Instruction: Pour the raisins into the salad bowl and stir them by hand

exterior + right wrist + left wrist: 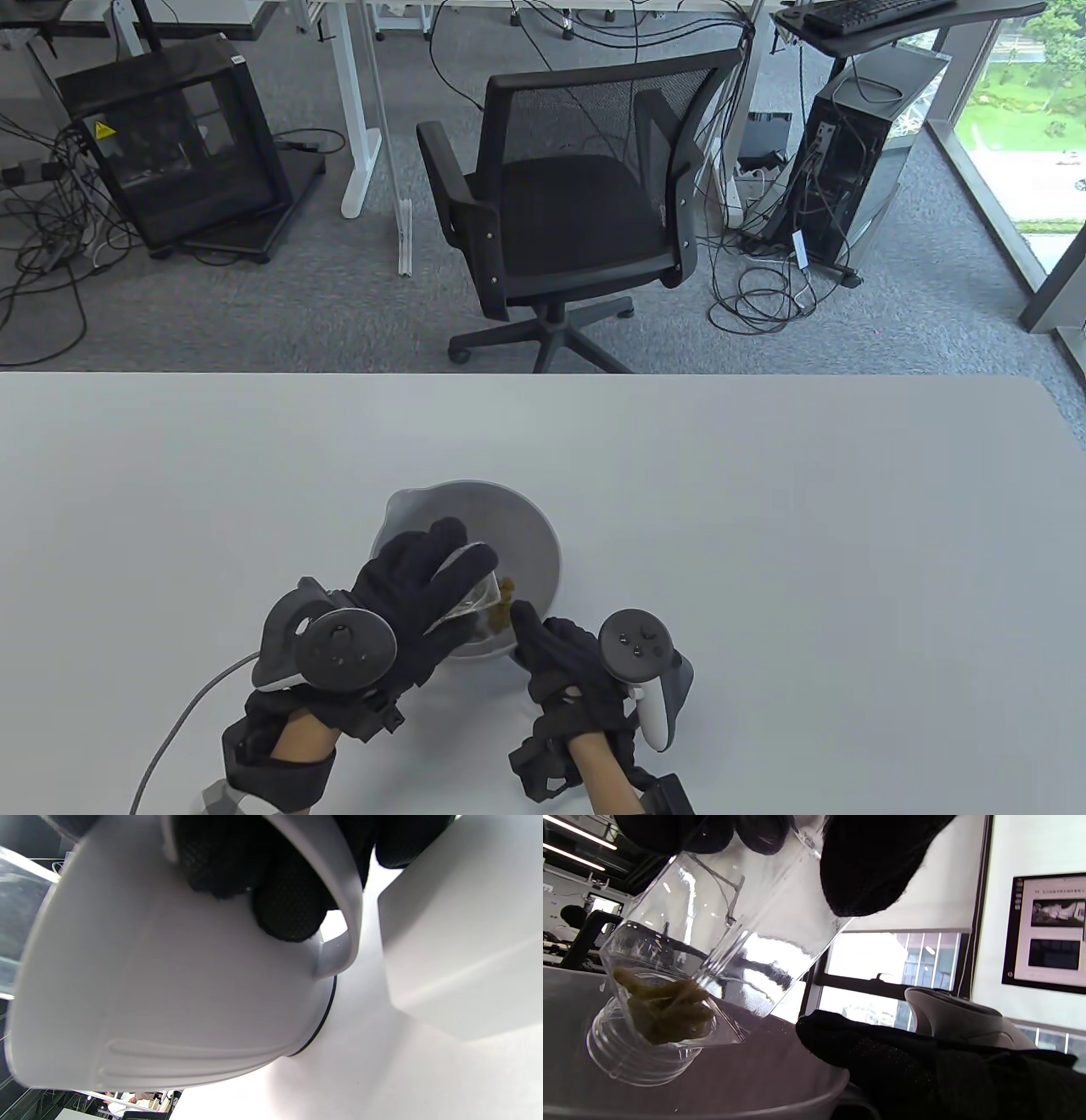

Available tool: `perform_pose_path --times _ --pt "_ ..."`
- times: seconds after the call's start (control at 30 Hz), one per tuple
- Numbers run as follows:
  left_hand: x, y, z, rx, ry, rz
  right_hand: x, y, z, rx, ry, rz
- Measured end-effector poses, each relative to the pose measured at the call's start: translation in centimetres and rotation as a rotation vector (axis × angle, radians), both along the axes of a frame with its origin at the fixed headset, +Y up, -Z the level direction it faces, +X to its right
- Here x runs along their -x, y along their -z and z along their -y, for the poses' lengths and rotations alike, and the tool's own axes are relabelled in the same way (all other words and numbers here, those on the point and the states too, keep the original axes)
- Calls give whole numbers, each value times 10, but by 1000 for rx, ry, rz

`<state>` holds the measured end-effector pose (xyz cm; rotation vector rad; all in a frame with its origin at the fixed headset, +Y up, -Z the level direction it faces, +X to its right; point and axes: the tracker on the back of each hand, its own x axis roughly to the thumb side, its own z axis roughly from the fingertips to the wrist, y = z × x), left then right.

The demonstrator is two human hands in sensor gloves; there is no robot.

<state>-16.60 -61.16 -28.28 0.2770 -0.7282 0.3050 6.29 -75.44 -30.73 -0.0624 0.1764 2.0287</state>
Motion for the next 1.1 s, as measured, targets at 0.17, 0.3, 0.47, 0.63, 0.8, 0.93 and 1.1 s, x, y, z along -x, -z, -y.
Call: perform_pose_path --times 0.17,0.3,0.47,0.63,0.8,0.93,1.1 --pt "-4 -1 1 -61 98 -37 0 0 -1 -13 -20 -3" --pt "15 8 2 151 -304 104 0 0 0 -6 -9 -3" --pt "17 5 -3 52 -144 2 1 0 -1 -9 -15 -4" --pt "10 1 -5 83 -209 31 0 0 0 -7 -11 -4" --pt "12 3 -3 92 -183 15 1 0 0 -7 -8 -4" --pt "19 7 -1 164 -313 36 1 0 0 -5 -3 -3" --pt "23 9 1 167 -285 12 1 0 0 -4 -2 -3"
